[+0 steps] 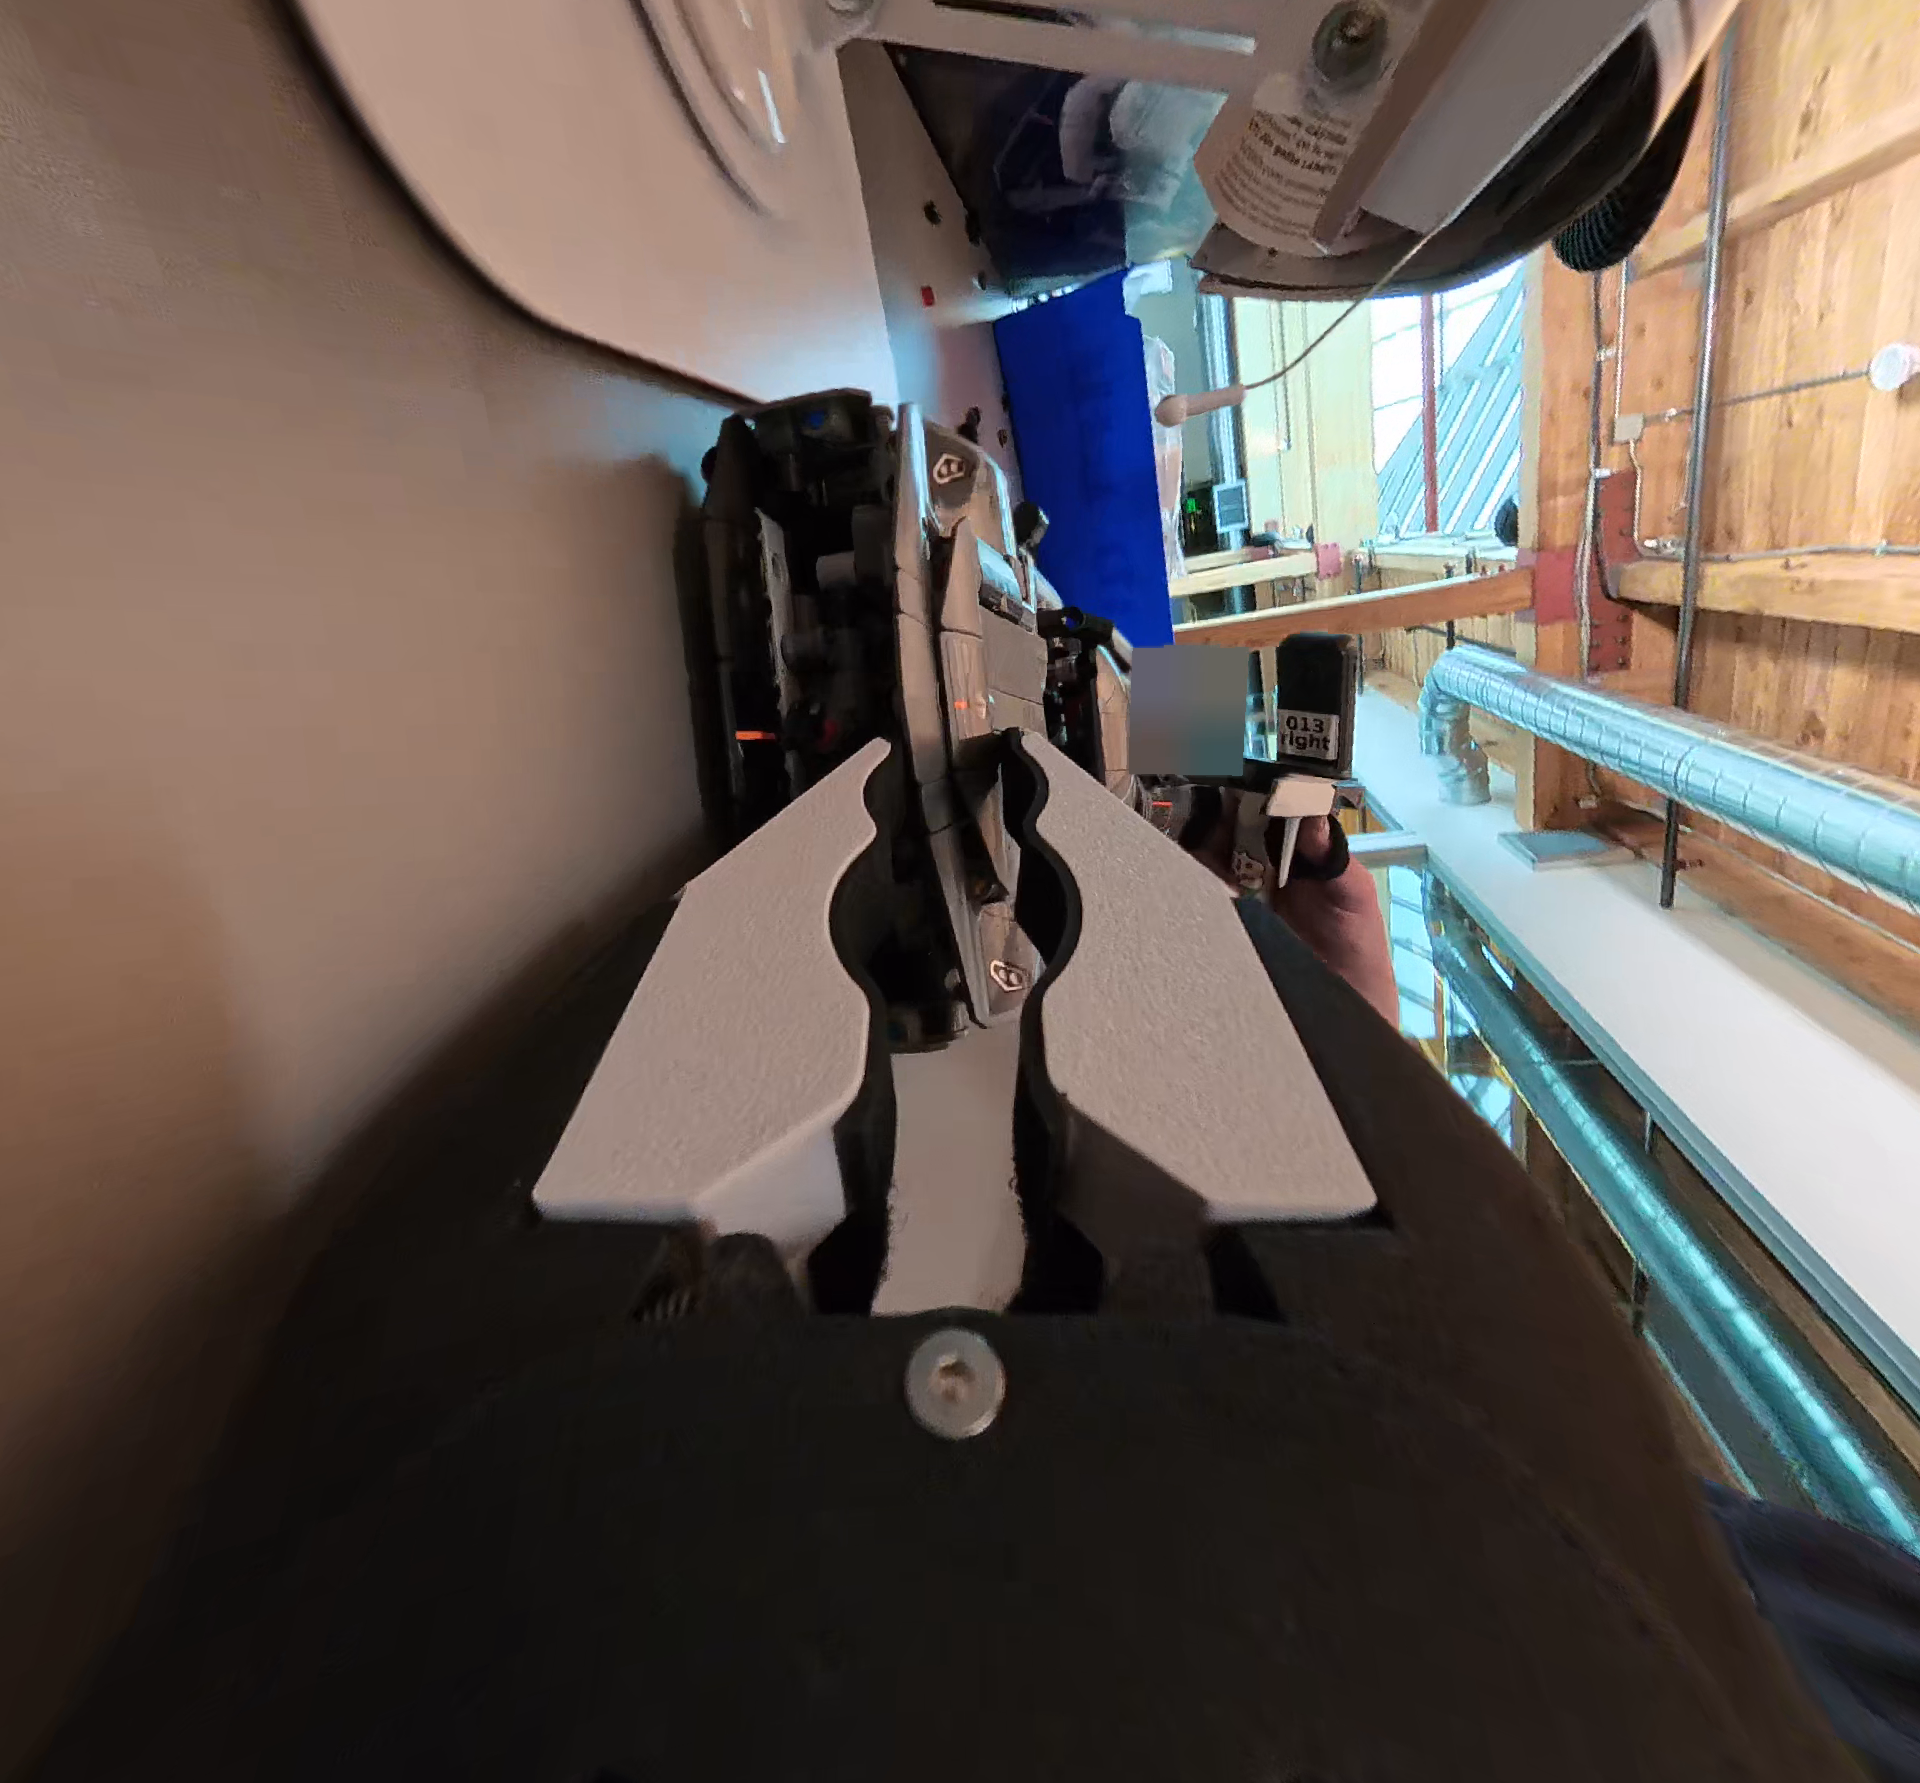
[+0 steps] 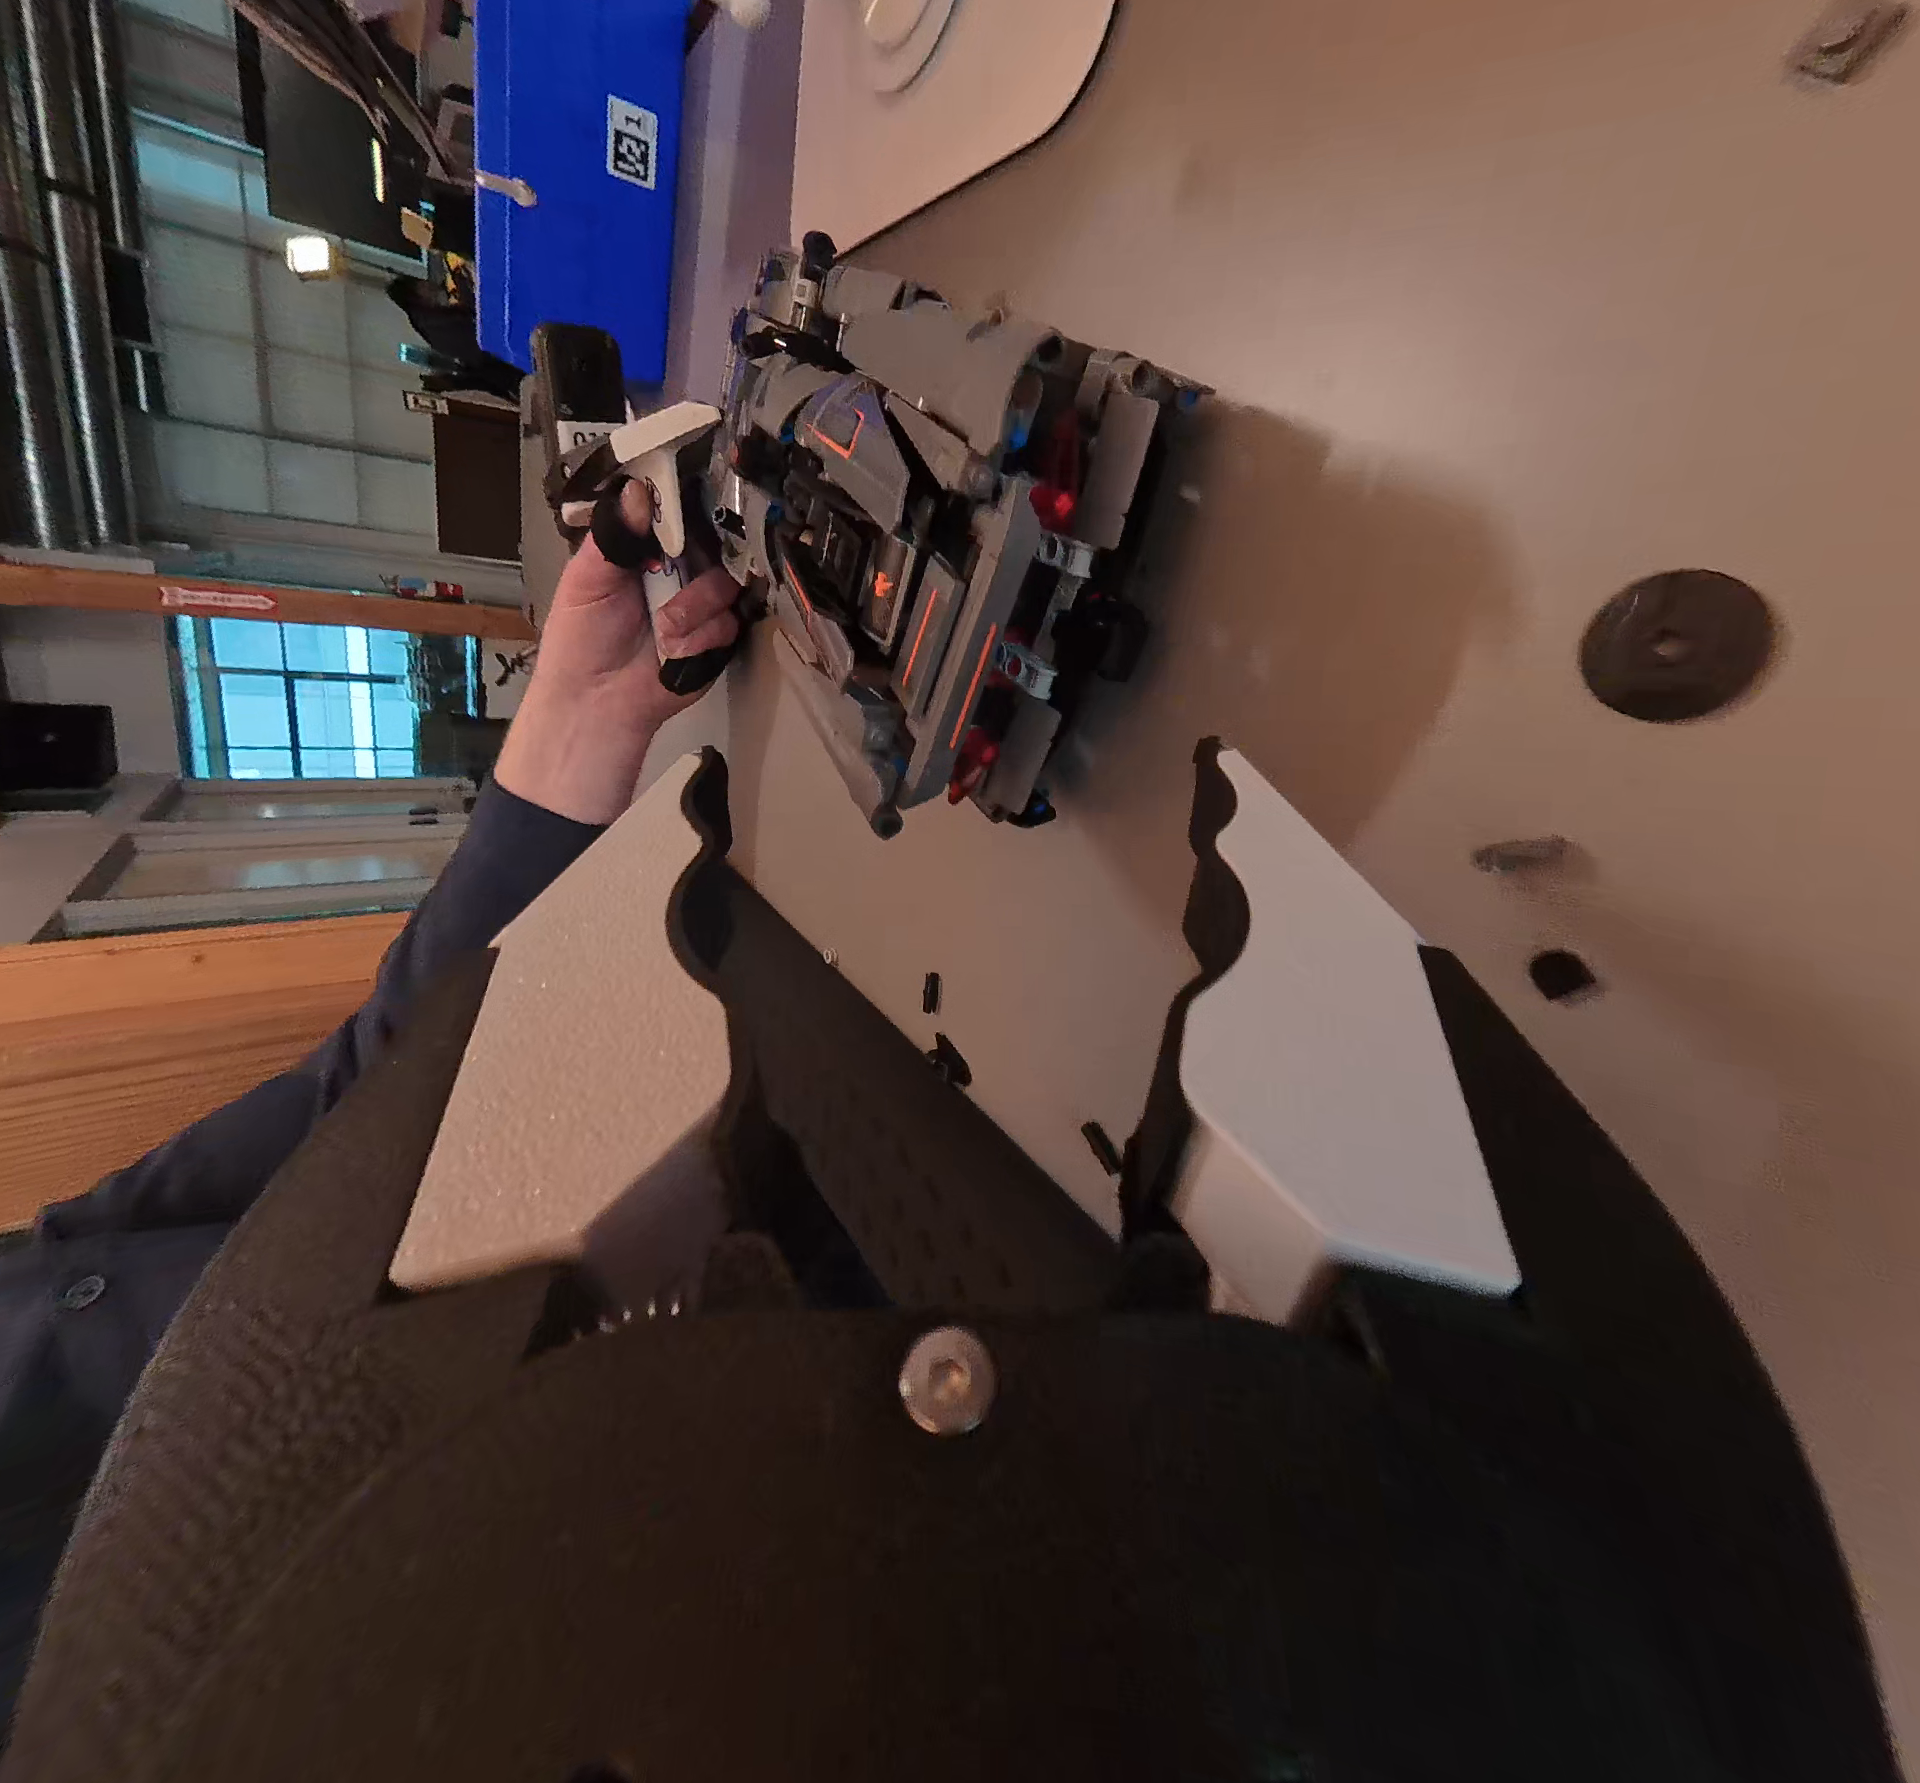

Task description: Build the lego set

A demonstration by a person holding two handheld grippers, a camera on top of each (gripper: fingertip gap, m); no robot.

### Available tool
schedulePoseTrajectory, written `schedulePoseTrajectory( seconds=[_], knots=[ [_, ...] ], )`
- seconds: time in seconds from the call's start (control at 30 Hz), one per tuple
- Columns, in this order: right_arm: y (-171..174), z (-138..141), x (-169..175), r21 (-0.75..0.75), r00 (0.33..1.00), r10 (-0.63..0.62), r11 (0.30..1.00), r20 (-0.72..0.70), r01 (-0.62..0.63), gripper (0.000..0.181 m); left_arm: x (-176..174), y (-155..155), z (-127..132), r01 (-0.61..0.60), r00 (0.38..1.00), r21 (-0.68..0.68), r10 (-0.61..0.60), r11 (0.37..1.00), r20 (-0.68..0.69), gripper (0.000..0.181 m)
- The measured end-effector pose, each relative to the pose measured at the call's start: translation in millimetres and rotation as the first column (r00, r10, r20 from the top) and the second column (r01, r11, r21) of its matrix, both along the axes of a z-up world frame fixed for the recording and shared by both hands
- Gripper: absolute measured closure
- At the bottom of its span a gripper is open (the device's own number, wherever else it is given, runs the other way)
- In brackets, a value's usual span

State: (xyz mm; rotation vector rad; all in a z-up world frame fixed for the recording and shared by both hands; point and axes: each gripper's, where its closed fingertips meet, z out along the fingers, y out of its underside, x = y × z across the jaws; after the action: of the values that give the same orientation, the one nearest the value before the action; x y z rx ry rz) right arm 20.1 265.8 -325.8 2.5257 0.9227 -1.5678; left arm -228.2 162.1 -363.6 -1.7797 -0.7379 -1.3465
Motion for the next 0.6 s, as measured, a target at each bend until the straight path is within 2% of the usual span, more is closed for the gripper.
schedulePoseTrajectory(
  seconds=[0.37,0.6],
  knots=[
    [-40.3,10.3,-49.8,0.052,0.992,0.124,0.991,-0.025,-0.122,0.094,-34.6,-58.1,6.1,-0.145,0.989,0.003,0.145,0.989,-0.001,0.167],
    [-76.5,7.5,-76.6,0.056,0.979,0.199,0.979,-0.044,-0.197,0.094,-45.1,-87.7,14.1,-0.182,0.983,0.008,0.182,0.983,0.011,0.168]
  ],
)
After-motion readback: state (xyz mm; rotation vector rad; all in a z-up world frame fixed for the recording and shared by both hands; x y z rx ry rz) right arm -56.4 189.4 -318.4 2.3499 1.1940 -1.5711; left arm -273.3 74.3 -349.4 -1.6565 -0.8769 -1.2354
